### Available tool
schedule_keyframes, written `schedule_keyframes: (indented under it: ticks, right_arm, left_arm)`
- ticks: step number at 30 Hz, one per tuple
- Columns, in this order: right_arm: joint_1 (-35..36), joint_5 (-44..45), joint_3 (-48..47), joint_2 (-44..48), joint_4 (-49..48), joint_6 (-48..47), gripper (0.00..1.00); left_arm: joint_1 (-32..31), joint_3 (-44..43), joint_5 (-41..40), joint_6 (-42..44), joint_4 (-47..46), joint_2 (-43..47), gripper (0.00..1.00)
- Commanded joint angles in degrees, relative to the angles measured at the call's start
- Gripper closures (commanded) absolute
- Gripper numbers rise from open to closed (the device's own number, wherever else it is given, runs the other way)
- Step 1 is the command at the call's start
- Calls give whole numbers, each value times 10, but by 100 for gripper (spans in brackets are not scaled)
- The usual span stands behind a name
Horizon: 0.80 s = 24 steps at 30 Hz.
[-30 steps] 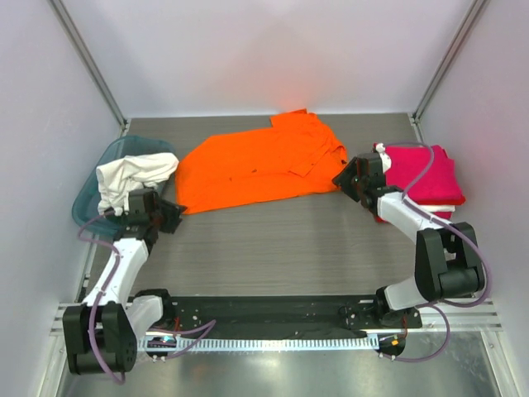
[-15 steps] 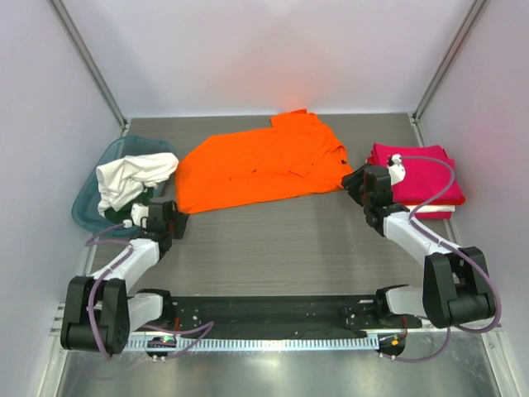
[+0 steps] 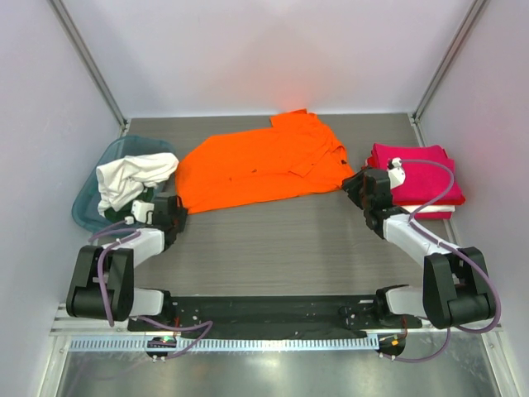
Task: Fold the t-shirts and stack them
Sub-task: Fold the tshirt
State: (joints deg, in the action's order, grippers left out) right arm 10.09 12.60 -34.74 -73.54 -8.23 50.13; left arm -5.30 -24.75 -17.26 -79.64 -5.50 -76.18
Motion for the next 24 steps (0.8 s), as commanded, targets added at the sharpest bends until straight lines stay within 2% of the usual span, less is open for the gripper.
schedule_keyframes:
  ticks: [1,6,7,9,14,17,18,24]
  right_arm:
    - [4,22,7,19,-31,12,45]
    - [4,18,9,16,-31,12,45]
    - [5,20,10,15,-29,12,45]
    - [5,24,9,10,-22,11,45]
    - [8,46,6,1,-9,12,44]
    - [16,58,8,-2,-9,27,42]
    - [21,61,13,-6,-13,32,41]
    - [95,136,29,-30,-28,84,41]
  left_arm:
    - [-3,-15,-47,-8,-19,-34,66]
    - [-3,-19,-40,-25,-67,-89,77]
    - [-3,-24,-38,-25,-70,-97,87]
    - [-3,-31,-37,-24,-63,-106,100]
    - [6,-55,-55,-9,23,-50,100]
    - [54,-54,12,17,53,-27,100]
    - [92,-53,27,22,64,-20,100]
    - [121,-60,61,59,85,-12,100]
